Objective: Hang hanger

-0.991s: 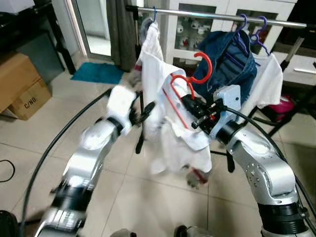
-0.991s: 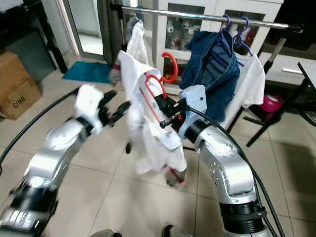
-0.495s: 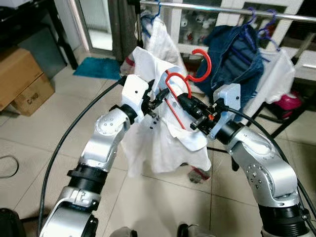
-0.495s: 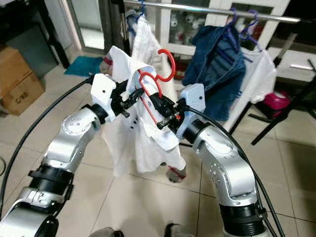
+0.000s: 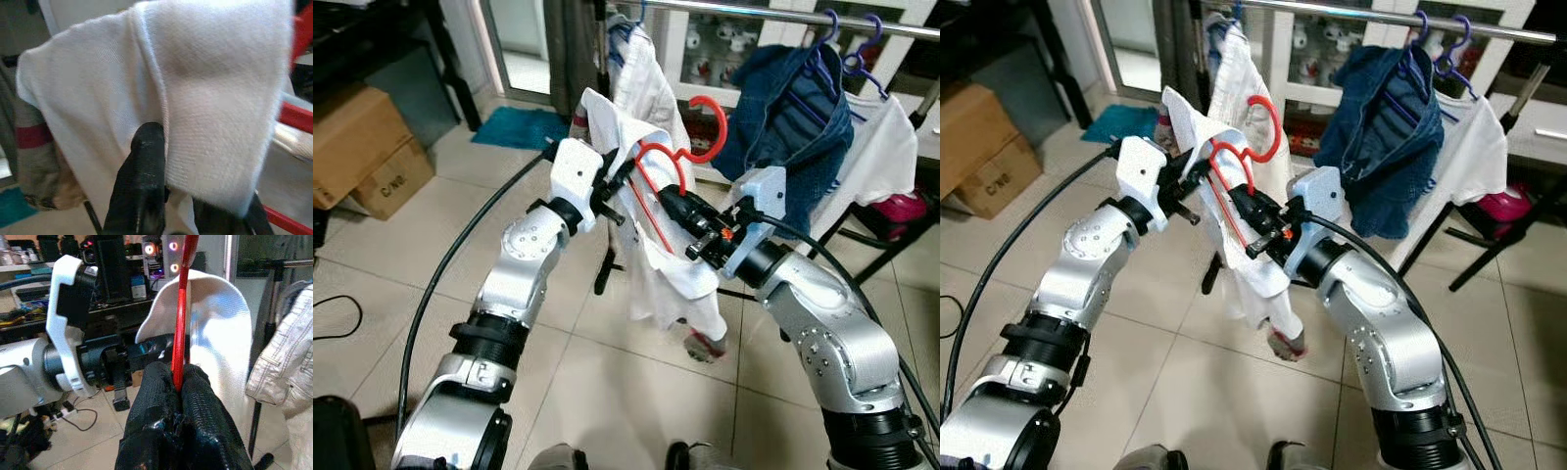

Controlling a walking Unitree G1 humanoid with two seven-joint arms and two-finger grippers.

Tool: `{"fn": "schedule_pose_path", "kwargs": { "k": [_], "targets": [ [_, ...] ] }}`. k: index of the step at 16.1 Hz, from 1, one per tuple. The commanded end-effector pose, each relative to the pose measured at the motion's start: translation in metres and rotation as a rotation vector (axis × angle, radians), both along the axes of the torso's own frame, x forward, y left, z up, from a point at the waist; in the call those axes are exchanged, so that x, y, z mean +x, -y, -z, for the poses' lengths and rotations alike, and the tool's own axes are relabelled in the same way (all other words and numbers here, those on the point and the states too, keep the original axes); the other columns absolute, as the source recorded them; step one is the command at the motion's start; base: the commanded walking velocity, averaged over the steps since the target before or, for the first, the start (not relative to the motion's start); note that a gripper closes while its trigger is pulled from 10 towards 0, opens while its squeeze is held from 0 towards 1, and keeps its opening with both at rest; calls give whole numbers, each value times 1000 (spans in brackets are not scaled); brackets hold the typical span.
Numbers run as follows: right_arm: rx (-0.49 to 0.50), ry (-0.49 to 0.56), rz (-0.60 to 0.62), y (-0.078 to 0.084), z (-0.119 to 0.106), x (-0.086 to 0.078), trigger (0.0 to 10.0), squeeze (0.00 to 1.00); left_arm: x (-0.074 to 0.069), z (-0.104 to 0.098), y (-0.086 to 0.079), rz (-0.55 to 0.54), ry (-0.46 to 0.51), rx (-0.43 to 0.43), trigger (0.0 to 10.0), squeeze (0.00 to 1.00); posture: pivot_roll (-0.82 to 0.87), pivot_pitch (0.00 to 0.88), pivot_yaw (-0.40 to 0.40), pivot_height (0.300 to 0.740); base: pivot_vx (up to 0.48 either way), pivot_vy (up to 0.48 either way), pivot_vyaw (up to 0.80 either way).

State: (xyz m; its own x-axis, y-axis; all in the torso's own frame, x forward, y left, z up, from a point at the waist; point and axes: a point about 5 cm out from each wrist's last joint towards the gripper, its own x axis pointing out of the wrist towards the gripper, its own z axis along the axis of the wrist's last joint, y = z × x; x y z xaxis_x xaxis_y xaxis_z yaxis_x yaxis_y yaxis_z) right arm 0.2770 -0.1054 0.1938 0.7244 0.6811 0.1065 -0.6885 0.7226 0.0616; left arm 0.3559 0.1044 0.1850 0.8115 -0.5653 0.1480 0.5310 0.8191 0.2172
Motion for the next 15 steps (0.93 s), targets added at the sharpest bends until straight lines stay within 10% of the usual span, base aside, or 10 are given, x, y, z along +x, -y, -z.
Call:
{"fn": "schedule_pose_path", "kwargs": {
  "k": [1, 9, 15],
  "targets": [
    [19, 35, -27, -2, -7, -4, 0, 0, 2, -2, -4, -20, 13, 4, 0, 0, -137, 15, 9, 740, 0, 0, 0],
    [-108, -19, 73, 10, 7, 5, 0, 0, -4, -14, -15, 23, 36, -26, 0, 0, -132, 25, 8, 740, 0, 0, 0],
    [-337, -62, -54, 36, 26, -4, 0, 0, -11, -77, -95, -130, 149, 80, 0, 0, -113, 40, 12, 740, 0, 0, 0]
  ]
}}
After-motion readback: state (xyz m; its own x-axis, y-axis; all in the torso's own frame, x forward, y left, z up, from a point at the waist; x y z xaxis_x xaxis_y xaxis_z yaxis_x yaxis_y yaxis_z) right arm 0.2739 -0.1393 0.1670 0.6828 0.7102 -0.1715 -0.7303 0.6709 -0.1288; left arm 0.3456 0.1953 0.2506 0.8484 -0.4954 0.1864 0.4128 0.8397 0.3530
